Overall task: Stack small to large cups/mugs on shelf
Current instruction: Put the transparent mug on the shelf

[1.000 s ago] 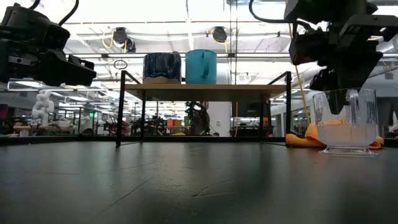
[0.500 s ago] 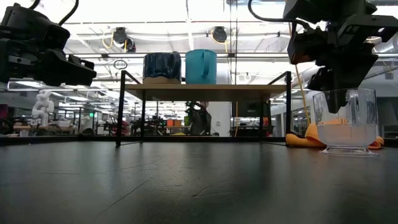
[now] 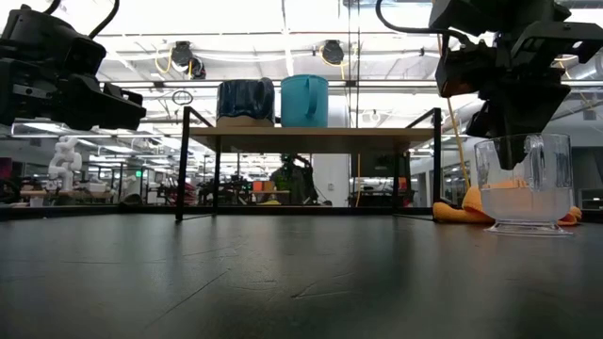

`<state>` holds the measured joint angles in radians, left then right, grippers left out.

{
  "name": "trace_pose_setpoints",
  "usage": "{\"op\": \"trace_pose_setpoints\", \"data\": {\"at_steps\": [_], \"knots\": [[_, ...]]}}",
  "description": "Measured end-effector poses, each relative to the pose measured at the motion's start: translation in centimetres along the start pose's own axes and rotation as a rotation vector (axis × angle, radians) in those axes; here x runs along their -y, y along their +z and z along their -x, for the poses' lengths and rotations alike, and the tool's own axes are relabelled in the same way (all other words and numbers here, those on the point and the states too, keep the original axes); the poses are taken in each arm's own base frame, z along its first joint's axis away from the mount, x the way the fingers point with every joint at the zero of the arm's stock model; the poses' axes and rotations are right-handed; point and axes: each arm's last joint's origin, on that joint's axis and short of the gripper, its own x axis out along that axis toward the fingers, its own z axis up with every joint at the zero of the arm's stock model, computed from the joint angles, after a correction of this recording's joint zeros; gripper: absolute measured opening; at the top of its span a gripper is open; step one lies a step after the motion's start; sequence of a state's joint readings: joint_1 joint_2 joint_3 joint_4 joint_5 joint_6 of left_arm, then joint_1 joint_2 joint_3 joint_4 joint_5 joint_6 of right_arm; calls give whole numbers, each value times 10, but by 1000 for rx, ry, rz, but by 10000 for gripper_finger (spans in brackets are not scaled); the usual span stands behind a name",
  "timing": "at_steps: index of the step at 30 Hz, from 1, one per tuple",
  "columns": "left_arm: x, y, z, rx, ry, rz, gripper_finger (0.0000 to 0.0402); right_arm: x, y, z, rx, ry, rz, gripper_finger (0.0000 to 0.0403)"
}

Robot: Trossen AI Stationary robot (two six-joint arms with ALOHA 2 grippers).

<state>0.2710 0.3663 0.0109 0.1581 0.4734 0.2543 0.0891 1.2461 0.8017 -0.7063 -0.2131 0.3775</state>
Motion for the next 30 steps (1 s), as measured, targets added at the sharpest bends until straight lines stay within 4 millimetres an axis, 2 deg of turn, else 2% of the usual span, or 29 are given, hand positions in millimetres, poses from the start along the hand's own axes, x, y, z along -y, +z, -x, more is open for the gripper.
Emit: {"op": "trace_pose_setpoints", "data": {"at_steps": [21, 30], "knots": [[0, 0, 0, 0, 0, 0, 31, -1, 3, 0, 21, 33, 33, 78], [0, 0, 0, -2, -1, 1, 31, -1, 3, 0, 21, 32, 37, 42]]}}
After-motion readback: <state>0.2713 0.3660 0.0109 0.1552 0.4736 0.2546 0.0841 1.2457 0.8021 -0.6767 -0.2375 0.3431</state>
